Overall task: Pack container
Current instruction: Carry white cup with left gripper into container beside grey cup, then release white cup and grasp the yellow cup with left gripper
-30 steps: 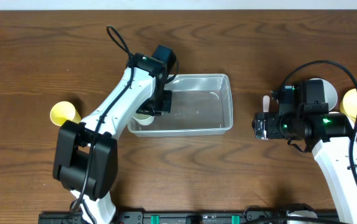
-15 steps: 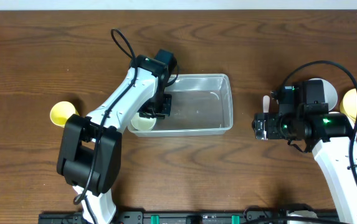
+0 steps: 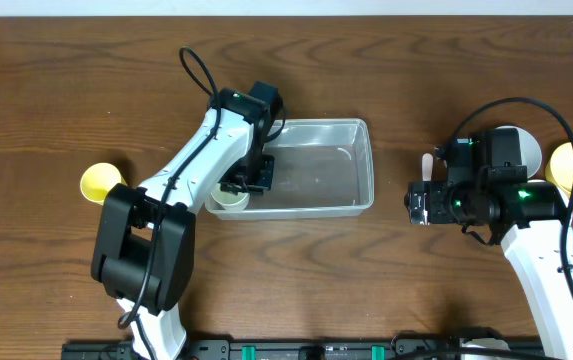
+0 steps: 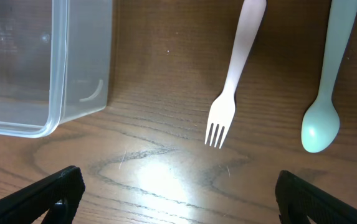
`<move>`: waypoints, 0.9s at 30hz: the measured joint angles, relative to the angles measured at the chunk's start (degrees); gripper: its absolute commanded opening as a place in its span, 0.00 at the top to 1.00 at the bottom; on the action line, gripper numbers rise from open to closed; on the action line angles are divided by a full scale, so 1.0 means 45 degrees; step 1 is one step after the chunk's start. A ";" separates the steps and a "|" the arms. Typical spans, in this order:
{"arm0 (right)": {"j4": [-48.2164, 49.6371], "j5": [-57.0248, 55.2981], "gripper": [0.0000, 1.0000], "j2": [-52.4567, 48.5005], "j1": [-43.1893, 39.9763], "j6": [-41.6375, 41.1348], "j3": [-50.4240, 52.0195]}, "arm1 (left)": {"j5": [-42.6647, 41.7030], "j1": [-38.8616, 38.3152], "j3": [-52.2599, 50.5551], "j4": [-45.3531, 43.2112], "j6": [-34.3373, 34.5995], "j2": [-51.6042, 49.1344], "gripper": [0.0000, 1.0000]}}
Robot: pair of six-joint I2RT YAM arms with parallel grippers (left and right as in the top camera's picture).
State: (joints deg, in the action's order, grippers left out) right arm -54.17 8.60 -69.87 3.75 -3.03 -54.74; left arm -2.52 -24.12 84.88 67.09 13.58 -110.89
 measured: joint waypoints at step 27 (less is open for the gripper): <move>0.0019 0.0005 0.01 0.0000 0.0000 0.0000 0.0000 | 0.2472 0.6421 0.1209 0.0039 0.0107 0.4930 0.30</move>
State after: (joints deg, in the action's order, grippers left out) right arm -54.08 8.62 -69.87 3.75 -3.03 -54.74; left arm 8.60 4.78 90.32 67.26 14.06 -88.71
